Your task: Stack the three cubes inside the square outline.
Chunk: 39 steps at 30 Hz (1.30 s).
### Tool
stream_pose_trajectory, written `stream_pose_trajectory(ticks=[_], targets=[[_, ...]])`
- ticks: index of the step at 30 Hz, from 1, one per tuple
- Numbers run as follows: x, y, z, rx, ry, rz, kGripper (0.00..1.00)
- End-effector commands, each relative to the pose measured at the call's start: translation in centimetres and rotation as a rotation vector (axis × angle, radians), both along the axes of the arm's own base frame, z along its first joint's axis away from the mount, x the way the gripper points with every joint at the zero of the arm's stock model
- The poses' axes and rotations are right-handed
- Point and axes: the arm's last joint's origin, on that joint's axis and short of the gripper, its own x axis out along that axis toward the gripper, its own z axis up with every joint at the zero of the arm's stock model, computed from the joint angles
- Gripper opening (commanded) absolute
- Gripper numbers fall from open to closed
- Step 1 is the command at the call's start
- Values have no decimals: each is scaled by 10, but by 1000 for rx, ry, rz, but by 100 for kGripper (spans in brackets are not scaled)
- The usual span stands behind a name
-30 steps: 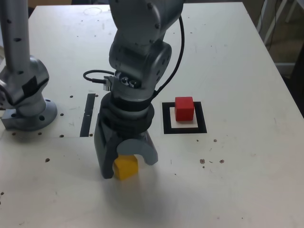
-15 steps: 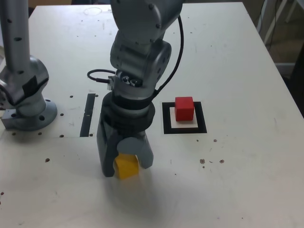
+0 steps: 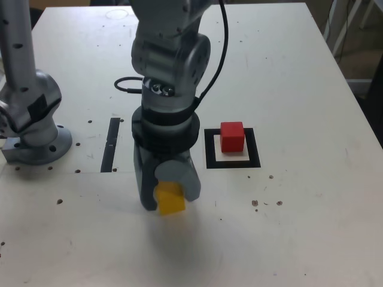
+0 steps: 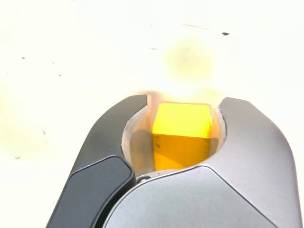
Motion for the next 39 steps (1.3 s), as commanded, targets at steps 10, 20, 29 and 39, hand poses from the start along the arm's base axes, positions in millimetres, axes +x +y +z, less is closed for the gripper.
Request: stream_pose_trajectory(ticks=[10, 20, 29, 39], targets=[[10, 27, 70, 98, -28, -104, 8], [33, 64, 99, 127, -100, -209, 8], [60, 86, 103, 145, -105, -254, 8], [92, 92, 92, 143, 25, -288, 8]])
